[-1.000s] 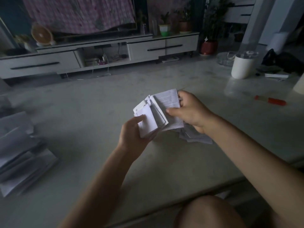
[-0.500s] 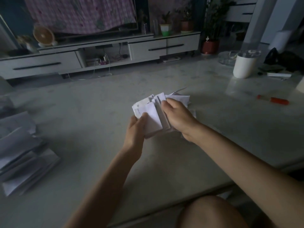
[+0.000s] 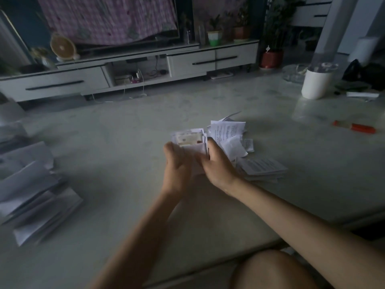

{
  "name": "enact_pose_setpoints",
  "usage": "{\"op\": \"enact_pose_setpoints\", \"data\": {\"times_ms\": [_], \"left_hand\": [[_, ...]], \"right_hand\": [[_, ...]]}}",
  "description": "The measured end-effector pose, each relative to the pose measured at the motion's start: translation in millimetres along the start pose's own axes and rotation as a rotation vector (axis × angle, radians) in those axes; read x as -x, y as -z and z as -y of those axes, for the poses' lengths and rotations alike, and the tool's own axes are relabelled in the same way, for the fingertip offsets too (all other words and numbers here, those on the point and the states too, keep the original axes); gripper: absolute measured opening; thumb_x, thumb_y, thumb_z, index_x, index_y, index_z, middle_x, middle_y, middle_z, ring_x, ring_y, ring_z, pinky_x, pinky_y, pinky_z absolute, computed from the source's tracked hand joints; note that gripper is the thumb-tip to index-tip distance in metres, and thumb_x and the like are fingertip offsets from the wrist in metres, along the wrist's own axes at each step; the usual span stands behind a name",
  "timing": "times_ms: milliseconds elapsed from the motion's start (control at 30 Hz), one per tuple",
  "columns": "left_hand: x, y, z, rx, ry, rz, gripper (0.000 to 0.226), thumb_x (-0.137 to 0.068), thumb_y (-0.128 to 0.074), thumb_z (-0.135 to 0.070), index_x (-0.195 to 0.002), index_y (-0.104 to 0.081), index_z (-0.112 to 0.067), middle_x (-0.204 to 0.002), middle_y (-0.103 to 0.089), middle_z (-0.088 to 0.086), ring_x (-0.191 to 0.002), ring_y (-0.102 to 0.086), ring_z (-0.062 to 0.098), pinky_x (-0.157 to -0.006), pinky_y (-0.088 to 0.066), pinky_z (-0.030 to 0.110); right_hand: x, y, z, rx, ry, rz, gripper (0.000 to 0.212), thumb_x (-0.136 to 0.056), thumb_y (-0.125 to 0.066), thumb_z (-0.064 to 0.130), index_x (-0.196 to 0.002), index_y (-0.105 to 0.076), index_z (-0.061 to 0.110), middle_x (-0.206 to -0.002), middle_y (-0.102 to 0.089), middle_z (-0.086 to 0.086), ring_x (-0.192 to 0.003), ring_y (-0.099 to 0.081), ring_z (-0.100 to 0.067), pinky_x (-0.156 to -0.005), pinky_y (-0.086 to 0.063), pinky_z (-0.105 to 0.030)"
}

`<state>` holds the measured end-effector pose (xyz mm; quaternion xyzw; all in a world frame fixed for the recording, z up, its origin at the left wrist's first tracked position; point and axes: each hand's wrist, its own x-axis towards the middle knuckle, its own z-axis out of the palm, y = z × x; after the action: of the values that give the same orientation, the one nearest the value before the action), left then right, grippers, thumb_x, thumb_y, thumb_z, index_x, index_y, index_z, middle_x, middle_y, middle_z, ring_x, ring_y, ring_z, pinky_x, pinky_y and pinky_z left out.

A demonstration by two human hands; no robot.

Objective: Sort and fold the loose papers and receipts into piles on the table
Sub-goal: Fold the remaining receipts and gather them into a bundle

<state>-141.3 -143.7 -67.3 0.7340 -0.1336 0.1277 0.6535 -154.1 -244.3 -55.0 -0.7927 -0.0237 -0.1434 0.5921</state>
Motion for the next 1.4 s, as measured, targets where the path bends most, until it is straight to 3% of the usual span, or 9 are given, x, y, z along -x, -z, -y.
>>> {"op": "enact_pose_setpoints", "data": {"times_ms": [167, 233, 333, 467, 533, 667, 867, 1133, 1400], "left_hand": [[-3, 8, 4, -0.133, -0.029, 0.067, 0.034, -0.089, -0.049, 0.006, -0.08, -0.028, -0.02, -0.078, -0.04, -0.004, -0.071, -0.041, 0.013, -0.062, -0.037, 0.012], [-2, 5, 2, -0.176, -0.012, 0.119, 0.027, -0.091, -0.047, 0.002, -0.087, -0.026, -0.015, -0.085, -0.043, -0.004, -0.074, -0.045, 0.006, -0.064, -0.037, 0.015], [1, 2, 4, -0.215, -0.032, 0.105, 0.028, -0.092, -0.047, -0.005, -0.084, -0.025, -0.02, -0.093, -0.045, 0.0, -0.083, -0.048, 0.013, -0.065, -0.038, 0.014], [-1, 2, -1, -0.276, -0.018, -0.051, 0.021, -0.087, -0.059, -0.008, -0.097, -0.042, -0.015, -0.084, -0.056, -0.003, -0.076, -0.052, 0.02, -0.059, -0.034, 0.025], [-4, 4, -3, -0.247, -0.03, -0.089, 0.019, -0.083, -0.065, -0.011, -0.085, -0.049, -0.022, -0.077, -0.059, -0.005, -0.073, -0.058, 0.023, -0.062, -0.044, 0.03], [-3, 4, -11, 0.022, 0.028, -0.04, 0.031, -0.081, -0.065, 0.0, -0.092, -0.054, -0.027, -0.085, -0.065, -0.006, -0.076, -0.065, 0.006, -0.067, -0.055, 0.028], [4, -3, -19, 0.248, 0.241, 0.129, 0.025, -0.082, -0.064, 0.001, -0.097, -0.06, -0.018, -0.081, -0.064, 0.003, -0.069, -0.061, 0.012, -0.063, -0.052, 0.033], [-2, 1, -19, 0.339, 0.463, 0.092, 0.021, -0.084, -0.056, 0.002, -0.084, -0.061, -0.019, -0.081, -0.065, 0.003, -0.074, -0.061, 0.018, -0.076, -0.051, 0.036], [0, -4, -15, 0.403, 0.529, 0.184, 0.019, -0.086, -0.052, 0.0, -0.091, -0.062, -0.014, -0.086, -0.066, 0.006, -0.078, -0.061, 0.02, -0.077, -0.049, 0.035]], "right_hand": [[3, 4, -10, 0.093, 0.092, 0.066, 0.026, -0.096, -0.044, 0.009, -0.12, -0.052, 0.001, -0.12, -0.063, -0.008, -0.113, -0.059, -0.018, -0.097, -0.046, -0.032], [5, 5, -11, 0.123, 0.136, 0.139, 0.027, -0.096, -0.041, 0.005, -0.121, -0.05, 0.0, -0.126, -0.056, 0.002, -0.118, -0.053, -0.009, -0.1, -0.041, -0.017], [9, 8, -10, 0.189, 0.142, 0.148, 0.027, -0.094, -0.04, -0.006, -0.111, -0.047, 0.014, -0.113, -0.049, 0.006, -0.108, -0.047, -0.005, -0.081, -0.031, 0.005], [1, 10, -7, 0.196, 0.036, 0.079, 0.024, -0.092, -0.05, 0.003, -0.114, -0.042, -0.001, -0.116, -0.06, -0.016, -0.108, -0.057, -0.027, -0.083, -0.044, -0.023], [-4, 13, -1, 0.201, -0.006, 0.07, 0.027, -0.089, -0.056, 0.005, -0.111, -0.043, -0.002, -0.109, -0.061, -0.019, -0.101, -0.058, -0.029, -0.084, -0.047, -0.035], [-15, 37, 16, 0.201, -0.06, 0.191, 0.027, -0.081, -0.066, 0.006, -0.104, -0.054, -0.003, -0.102, -0.066, -0.022, -0.098, -0.063, -0.035, -0.087, -0.05, -0.048], [-20, 99, 29, 0.302, -0.106, 0.322, 0.024, -0.074, -0.074, 0.003, -0.096, -0.063, 0.005, -0.092, -0.065, -0.013, -0.08, -0.059, -0.015, -0.071, -0.047, -0.02], [-13, 138, -5, 0.982, -0.309, 0.458, 0.071, -0.057, -0.085, 0.04, -0.117, -0.05, 0.022, -0.113, -0.051, 0.002, -0.106, -0.052, -0.017, -0.094, -0.045, -0.033], [-8, 148, 0, 0.954, -0.149, 0.396, 0.022, -0.075, -0.075, 0.027, -0.073, -0.054, 0.025, -0.072, -0.053, 0.01, -0.078, -0.053, -0.014, -0.059, -0.037, -0.023]]}}
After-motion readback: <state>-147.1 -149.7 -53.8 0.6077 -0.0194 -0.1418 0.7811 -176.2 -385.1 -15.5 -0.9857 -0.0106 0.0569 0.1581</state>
